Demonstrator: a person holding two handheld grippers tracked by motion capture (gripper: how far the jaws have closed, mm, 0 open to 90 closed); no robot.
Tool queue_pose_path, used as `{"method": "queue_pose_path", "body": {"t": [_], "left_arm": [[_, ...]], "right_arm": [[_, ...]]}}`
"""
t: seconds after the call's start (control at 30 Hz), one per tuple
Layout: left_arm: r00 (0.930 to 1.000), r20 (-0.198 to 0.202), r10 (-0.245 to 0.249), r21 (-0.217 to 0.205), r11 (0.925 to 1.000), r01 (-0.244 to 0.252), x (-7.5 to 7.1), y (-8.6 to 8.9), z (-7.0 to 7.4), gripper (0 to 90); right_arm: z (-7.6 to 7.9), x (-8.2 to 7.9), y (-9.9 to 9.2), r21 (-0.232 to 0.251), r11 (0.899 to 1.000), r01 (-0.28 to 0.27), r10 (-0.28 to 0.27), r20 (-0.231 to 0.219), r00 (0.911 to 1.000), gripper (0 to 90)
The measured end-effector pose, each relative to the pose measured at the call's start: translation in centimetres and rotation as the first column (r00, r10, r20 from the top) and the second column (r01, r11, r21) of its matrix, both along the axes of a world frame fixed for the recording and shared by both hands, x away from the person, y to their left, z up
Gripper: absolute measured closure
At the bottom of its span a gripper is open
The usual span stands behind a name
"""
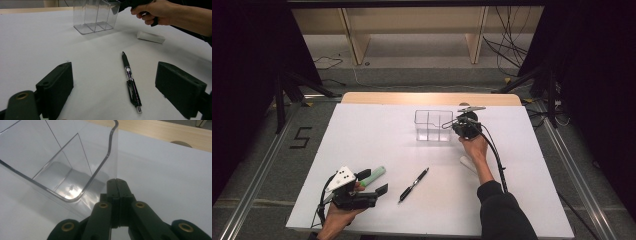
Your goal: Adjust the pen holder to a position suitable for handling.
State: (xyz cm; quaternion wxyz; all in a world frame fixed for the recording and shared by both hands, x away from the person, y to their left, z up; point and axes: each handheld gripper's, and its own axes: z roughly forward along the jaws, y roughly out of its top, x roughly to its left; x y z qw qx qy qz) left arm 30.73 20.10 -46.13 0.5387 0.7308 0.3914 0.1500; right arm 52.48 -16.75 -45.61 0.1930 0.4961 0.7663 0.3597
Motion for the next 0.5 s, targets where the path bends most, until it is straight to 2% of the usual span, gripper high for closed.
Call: {"method": "queue_pose_path", "body": {"t": [0.5], "left_arm": [[1.0000, 0.002, -0.001, 0.002, 1.0000, 0.001, 0.0, -0.1, 0.0, 14.3]], "right_arm": [[-0.1, 0.3, 1.4, -0.001, 1.000, -0.013, 0.013, -0.007, 0.9999, 90.0]]}}
